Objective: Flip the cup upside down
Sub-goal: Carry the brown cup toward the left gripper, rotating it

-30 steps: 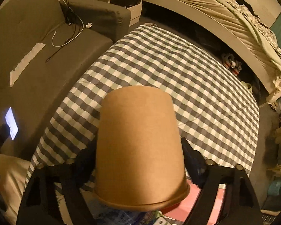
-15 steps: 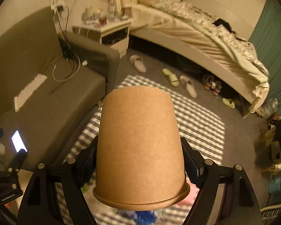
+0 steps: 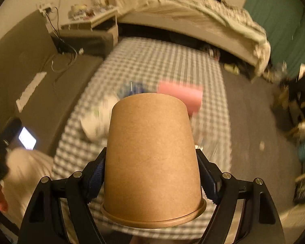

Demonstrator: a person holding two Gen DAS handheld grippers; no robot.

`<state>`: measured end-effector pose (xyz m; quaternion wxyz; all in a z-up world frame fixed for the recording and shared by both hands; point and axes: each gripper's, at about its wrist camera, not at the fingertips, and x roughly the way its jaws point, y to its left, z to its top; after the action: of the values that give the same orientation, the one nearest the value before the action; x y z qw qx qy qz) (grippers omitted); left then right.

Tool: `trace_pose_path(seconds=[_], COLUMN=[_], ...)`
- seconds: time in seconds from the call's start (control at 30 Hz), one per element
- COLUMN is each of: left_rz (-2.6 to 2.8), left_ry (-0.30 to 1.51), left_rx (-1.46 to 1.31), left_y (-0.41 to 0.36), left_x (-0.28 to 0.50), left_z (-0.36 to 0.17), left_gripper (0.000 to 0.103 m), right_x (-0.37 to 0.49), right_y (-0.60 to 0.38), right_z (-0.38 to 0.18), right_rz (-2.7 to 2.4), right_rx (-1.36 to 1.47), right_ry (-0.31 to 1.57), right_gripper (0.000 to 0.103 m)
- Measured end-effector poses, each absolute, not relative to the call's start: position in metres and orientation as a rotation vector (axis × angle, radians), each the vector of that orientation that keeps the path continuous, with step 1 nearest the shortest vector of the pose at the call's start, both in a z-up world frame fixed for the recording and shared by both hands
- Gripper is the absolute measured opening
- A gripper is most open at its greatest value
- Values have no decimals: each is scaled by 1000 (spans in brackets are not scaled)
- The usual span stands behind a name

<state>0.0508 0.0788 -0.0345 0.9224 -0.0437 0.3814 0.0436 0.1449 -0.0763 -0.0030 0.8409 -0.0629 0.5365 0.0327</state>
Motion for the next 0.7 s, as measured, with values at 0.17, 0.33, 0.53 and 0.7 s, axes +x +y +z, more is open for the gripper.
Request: trace_pose_path(seconds=[0.17, 0.33, 0.53, 0.7], left_rz=[50, 46, 55, 47], left_ry=[797, 819, 848, 891], left_rx=[-66, -70, -57, -54], left_y=[62, 57, 54, 49], left_x=[34, 31, 33, 36], left_z=[-49, -57, -61, -67], left_gripper=[103, 103, 103, 103], right_x=[121, 118, 128, 131], right_y=[-87, -91, -95, -97], right_z=[-60, -81, -87, -85], right_rz=[38, 44, 50, 76], right_rx=[-78, -59, -26, 12], right_ry=[1219, 1258, 1279, 1277], right_gripper=[80, 80, 81, 81])
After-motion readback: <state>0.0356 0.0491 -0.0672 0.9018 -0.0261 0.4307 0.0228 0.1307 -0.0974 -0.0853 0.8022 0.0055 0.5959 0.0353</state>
